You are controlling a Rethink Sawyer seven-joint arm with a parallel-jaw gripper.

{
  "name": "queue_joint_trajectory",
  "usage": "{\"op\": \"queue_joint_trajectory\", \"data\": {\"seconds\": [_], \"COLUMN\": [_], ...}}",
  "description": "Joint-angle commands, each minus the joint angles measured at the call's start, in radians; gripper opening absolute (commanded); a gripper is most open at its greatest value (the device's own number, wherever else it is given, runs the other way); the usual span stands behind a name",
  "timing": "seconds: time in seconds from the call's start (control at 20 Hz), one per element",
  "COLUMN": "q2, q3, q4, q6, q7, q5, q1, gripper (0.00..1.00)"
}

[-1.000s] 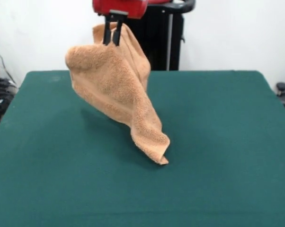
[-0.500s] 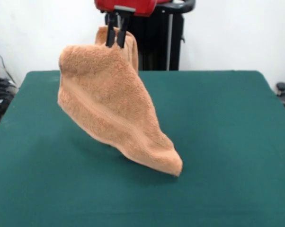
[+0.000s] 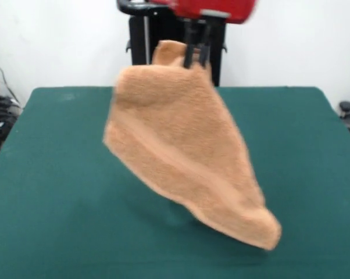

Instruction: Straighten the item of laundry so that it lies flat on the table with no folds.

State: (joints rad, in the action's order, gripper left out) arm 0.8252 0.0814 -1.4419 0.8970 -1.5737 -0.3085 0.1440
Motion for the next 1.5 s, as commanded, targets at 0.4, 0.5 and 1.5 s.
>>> {"op": "queue_joint_trajectory", "data": {"seconds": [0.4,0.5,1.5], "q2": [-0.100,-0.103,-0.226], "q3": [-0.025,-0.041,-0.177], "q4": [-0.021,-0.084,-0.247], "q6": [-0.025,-0.103,-0.442], "q7": [-0.334,-0.335,-0.192], "q5": [0.096,0.087,-0.018], "q1": [-0.215,-0.230,-0.263], "gripper": [0.00,0.00,0.00]}}
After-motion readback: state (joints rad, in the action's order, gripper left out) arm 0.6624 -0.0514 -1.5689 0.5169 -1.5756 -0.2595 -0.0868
